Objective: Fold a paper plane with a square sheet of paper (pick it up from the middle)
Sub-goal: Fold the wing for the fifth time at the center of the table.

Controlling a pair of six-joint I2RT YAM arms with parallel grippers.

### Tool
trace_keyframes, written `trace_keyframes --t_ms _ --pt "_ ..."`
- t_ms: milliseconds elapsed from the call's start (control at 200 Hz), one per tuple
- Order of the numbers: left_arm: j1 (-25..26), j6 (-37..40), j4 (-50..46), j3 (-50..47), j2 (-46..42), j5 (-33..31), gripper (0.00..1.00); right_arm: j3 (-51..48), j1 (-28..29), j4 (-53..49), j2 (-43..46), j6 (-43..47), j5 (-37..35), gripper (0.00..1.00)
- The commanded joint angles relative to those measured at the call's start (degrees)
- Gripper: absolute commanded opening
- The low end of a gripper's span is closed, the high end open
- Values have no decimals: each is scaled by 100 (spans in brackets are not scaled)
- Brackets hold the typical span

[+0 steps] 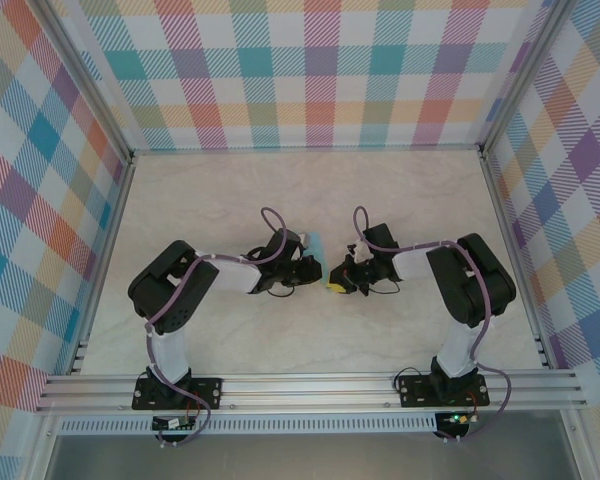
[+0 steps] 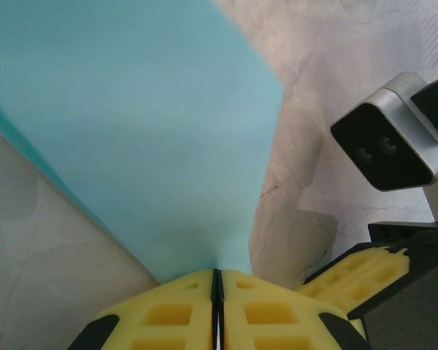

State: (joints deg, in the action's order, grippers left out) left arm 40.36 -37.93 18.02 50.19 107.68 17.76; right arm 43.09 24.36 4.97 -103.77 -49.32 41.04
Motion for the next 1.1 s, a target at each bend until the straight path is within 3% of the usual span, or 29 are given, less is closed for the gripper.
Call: trace_keyframes --t_ms 0,140,235,320,535,880,1095 --pt "25 -28 -216 129 161 -143 10 11 -45 -31 -133 -51 36 0" --pt "33 -26 -545 226 218 -293 9 17 -50 -57 -37 -12 30 0" --pt "42 -14 -818 311 253 -394 8 48 -45 -296 251 165 -186 11" --pt "42 -28 -987 379 293 -431 8 91 -45 -641 576 407 -473 14" --pt "68 -108 -1228 555 422 -449 8 241 54 -1132 961 794 -795 10" --pt "72 -261 -1517 676 499 -545 7 597 440 -1123 468 948 -650 5" --pt "72 -310 -1558 706 483 -568 7 710 495 -1341 232 1020 -1040 4"
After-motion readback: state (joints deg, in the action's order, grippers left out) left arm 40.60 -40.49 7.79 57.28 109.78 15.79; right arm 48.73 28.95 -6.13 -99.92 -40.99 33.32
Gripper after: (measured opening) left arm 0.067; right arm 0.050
